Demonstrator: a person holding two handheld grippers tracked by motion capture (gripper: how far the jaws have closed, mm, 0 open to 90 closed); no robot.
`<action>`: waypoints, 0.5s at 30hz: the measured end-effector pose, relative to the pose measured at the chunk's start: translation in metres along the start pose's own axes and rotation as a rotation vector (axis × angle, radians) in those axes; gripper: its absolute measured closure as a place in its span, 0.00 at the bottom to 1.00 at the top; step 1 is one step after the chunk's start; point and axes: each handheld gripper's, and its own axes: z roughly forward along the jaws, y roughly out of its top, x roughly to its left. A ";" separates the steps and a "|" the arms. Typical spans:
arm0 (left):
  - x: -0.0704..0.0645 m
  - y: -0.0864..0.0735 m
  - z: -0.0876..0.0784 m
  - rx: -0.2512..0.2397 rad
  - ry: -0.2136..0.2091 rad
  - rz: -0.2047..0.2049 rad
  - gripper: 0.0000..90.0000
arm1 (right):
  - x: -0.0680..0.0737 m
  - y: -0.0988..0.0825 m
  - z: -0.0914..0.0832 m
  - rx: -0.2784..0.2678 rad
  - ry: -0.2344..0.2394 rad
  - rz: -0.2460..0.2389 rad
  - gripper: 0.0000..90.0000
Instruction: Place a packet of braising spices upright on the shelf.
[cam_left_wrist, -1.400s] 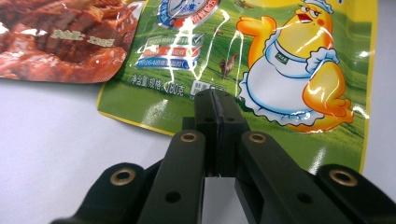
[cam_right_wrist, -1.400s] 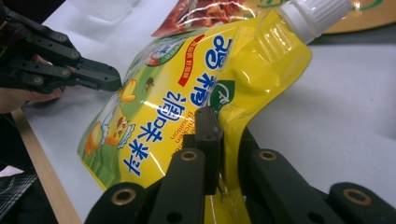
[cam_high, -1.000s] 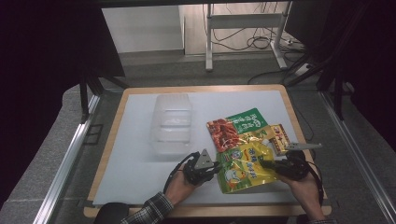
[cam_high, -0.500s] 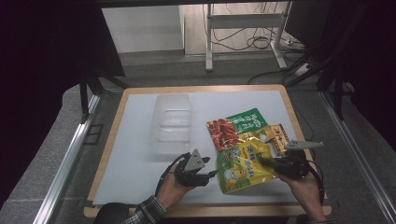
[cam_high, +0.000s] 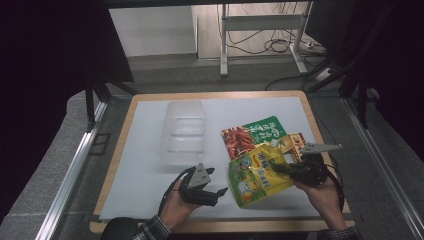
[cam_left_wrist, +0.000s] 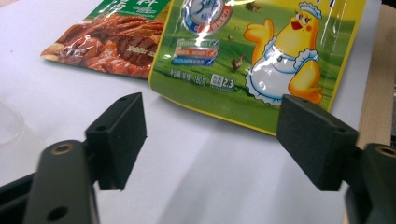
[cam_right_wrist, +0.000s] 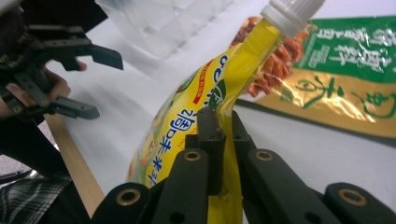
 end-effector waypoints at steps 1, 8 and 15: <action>0.000 0.000 0.000 0.000 0.000 0.000 0.23 | 0.001 0.002 0.000 -0.002 0.004 -0.004 0.98; 0.002 -0.005 -0.008 -0.011 0.020 -0.028 0.16 | 0.009 0.013 -0.002 -0.015 0.028 -0.015 0.98; 0.004 -0.010 -0.013 -0.008 0.026 -0.044 0.13 | 0.014 0.027 -0.005 -0.022 0.011 -0.051 0.98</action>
